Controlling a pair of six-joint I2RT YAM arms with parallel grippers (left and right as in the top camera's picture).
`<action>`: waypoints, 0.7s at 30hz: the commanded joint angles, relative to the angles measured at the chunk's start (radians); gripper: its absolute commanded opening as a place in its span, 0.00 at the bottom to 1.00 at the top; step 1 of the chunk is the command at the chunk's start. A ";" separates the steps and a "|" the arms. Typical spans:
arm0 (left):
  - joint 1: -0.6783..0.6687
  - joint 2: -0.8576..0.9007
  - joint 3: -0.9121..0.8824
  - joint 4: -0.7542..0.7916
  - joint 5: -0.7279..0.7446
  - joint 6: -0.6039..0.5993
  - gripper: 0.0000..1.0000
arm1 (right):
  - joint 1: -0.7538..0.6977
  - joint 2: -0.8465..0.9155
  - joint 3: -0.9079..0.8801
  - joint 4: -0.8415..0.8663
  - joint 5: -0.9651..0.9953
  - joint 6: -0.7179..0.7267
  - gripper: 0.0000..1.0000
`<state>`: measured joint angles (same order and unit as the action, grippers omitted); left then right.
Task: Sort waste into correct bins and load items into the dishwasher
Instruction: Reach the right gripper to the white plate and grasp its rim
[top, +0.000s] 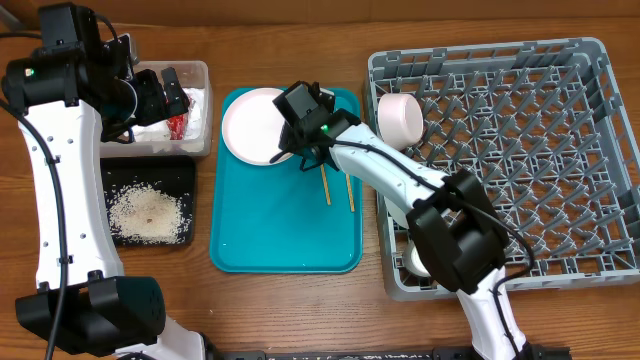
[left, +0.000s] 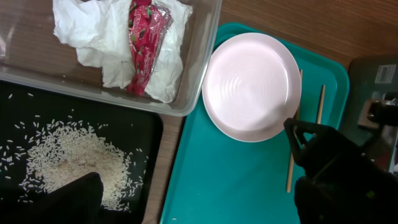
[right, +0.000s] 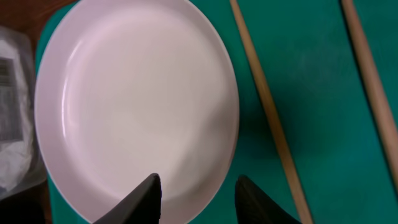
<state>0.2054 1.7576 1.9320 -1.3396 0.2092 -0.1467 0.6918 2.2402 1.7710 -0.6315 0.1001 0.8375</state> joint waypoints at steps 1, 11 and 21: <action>0.003 -0.019 0.020 0.001 0.008 0.012 1.00 | 0.000 0.048 0.008 0.015 -0.029 0.032 0.36; 0.003 -0.019 0.020 0.001 0.008 0.012 1.00 | 0.000 0.082 0.008 0.003 -0.042 0.058 0.04; 0.003 -0.019 0.020 0.001 0.008 0.012 1.00 | -0.003 -0.023 0.032 -0.055 0.036 -0.025 0.04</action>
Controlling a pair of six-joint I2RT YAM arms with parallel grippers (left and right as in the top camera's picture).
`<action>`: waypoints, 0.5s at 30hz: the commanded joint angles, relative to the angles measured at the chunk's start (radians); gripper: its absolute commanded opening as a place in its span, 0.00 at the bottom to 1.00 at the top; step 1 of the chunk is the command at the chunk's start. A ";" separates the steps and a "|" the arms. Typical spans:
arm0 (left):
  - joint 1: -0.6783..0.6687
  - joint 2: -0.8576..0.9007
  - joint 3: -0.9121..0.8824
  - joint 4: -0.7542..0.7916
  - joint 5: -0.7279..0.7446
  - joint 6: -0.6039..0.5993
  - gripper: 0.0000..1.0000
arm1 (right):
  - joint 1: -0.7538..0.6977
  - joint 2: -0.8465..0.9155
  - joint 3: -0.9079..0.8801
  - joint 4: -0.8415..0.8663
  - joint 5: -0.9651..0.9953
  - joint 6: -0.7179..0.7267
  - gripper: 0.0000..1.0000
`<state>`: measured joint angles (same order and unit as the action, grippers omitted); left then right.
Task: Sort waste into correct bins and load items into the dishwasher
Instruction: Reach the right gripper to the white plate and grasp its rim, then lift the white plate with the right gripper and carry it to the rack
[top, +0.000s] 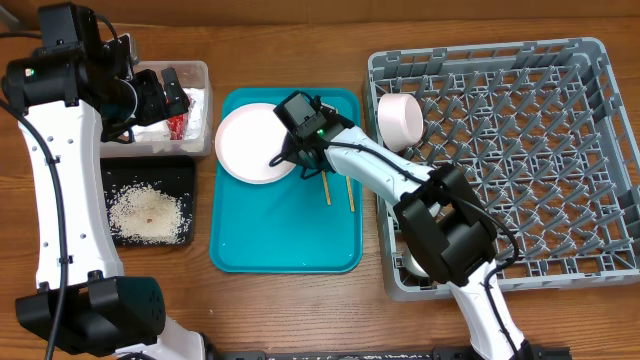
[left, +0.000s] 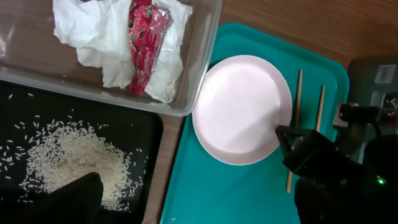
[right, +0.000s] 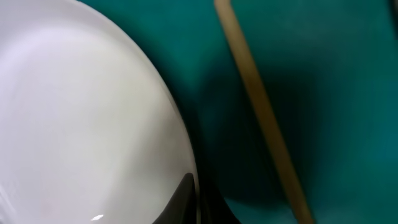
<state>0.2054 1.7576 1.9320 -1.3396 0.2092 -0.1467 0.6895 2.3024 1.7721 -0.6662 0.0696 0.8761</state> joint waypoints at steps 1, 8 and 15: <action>0.004 -0.019 0.020 0.001 0.008 0.012 1.00 | -0.001 -0.114 0.042 -0.035 0.088 -0.088 0.04; 0.003 -0.019 0.020 0.001 0.008 0.012 1.00 | -0.005 -0.366 0.127 -0.156 0.344 -0.261 0.04; 0.004 -0.019 0.020 0.001 0.008 0.012 1.00 | -0.075 -0.548 0.131 -0.266 0.800 -0.557 0.04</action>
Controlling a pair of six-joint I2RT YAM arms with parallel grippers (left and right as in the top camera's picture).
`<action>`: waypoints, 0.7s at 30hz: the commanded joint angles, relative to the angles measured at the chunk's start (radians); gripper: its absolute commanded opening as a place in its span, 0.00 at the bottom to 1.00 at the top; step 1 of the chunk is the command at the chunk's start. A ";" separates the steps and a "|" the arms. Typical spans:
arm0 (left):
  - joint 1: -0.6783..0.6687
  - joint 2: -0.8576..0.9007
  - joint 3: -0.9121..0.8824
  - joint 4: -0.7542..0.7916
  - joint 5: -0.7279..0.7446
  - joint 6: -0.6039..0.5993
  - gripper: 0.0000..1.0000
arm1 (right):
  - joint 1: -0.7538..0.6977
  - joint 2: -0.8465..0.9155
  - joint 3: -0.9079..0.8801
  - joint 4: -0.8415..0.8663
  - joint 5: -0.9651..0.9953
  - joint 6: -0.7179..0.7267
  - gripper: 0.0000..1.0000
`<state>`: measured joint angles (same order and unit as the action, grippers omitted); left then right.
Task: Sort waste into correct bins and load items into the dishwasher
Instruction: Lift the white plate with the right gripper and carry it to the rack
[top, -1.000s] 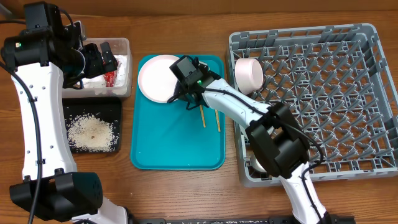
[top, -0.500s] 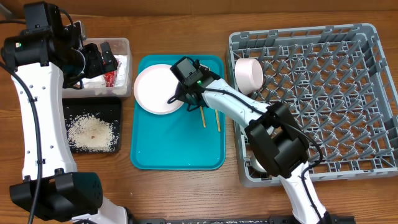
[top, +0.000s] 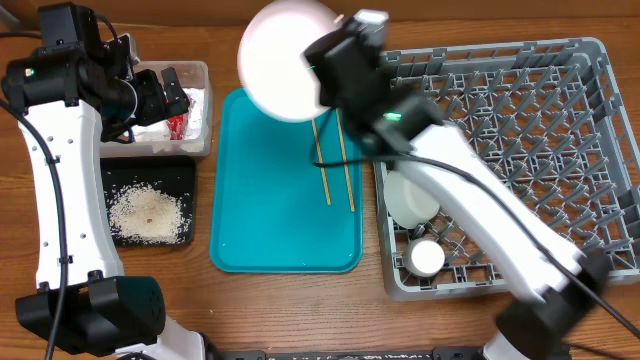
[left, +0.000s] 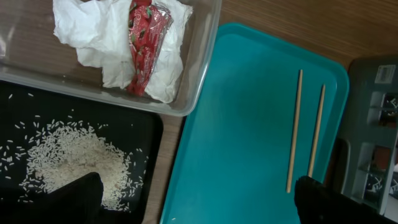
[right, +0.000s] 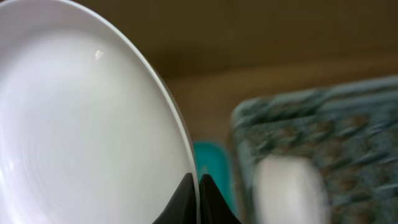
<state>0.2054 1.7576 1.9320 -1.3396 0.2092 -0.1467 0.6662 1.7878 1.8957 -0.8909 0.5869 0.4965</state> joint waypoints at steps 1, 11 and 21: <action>0.004 -0.019 0.020 0.001 0.008 0.012 1.00 | -0.071 -0.036 0.008 -0.065 0.327 -0.196 0.04; 0.003 -0.019 0.020 0.001 0.008 0.012 1.00 | -0.315 0.029 -0.090 -0.106 0.499 -0.325 0.04; 0.003 -0.019 0.020 0.001 0.008 0.012 1.00 | -0.354 0.087 -0.244 0.082 0.515 -0.426 0.04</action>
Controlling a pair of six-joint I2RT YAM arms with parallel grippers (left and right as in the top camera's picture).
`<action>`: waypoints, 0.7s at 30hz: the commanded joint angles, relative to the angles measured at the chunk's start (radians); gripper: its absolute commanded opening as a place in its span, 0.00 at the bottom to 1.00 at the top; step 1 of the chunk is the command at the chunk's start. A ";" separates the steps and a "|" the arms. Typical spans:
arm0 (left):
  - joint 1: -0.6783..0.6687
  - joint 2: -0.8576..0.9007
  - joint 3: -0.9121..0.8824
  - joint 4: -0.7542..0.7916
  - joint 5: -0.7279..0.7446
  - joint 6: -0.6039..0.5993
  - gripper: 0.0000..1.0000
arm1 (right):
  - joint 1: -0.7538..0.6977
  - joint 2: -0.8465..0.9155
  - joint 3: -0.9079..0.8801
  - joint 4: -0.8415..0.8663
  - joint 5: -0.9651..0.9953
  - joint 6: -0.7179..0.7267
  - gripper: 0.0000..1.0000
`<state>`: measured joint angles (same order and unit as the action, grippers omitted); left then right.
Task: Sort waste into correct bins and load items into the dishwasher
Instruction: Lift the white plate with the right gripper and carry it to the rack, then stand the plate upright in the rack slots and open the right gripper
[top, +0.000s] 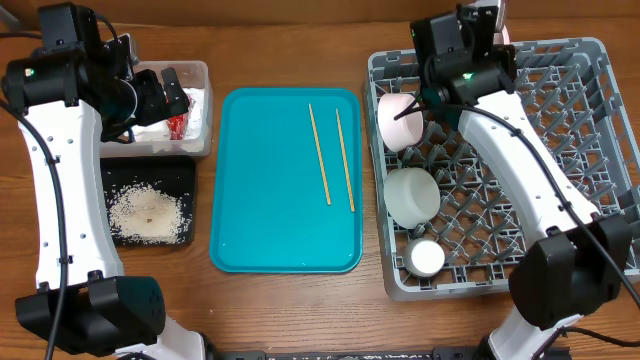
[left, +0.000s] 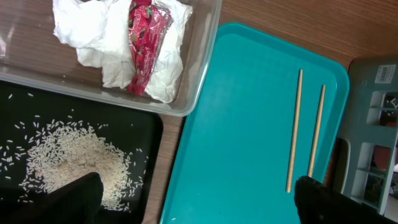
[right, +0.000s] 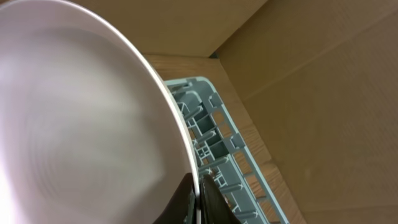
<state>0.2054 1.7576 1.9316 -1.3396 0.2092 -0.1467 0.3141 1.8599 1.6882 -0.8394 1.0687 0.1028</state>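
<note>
The white plate (right: 93, 124) fills the left of the right wrist view, held on edge, and my right gripper (right: 198, 198) is shut on its rim. In the overhead view that gripper (top: 488, 22) hangs over the far edge of the grey dishwasher rack (top: 590, 130). Two wooden chopsticks (top: 333, 155) lie on the teal tray (top: 270, 230). My left gripper (left: 199, 205) stands open and empty, high over the clear waste bin (top: 195, 75) and the black tray of rice (top: 150, 210).
A pink cup (top: 400, 118), a white bowl (top: 412, 195) and a small cup (top: 425, 258) sit along the rack's left side. The clear bin holds crumpled tissue (left: 106, 37) and a red wrapper (left: 144, 43). Cardboard walls rise behind the rack.
My right gripper has moved with the plate from above the tray's far edge to the rack's far edge. The plate now stands edge-on to the overhead camera. The left arm is unchanged.
My right gripper stood open at the rim of the plate lying on the tray. Then it was shut on the rim. After that the plate was lifted off the tray, and now it is over the rack's far edge. Only the chopsticks are left on the tray.
</note>
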 joint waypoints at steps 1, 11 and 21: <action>0.004 -0.019 0.020 0.001 0.008 0.012 1.00 | -0.002 0.017 -0.050 0.044 0.033 -0.033 0.04; 0.003 -0.019 0.020 0.001 0.008 0.012 1.00 | -0.002 0.027 -0.117 0.109 -0.002 -0.024 0.55; 0.004 -0.019 0.020 0.001 0.008 0.012 1.00 | 0.032 -0.018 0.051 0.032 -0.231 -0.025 0.94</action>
<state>0.2054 1.7576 1.9320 -1.3392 0.2092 -0.1467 0.3199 1.8843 1.6260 -0.7628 1.0161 0.0734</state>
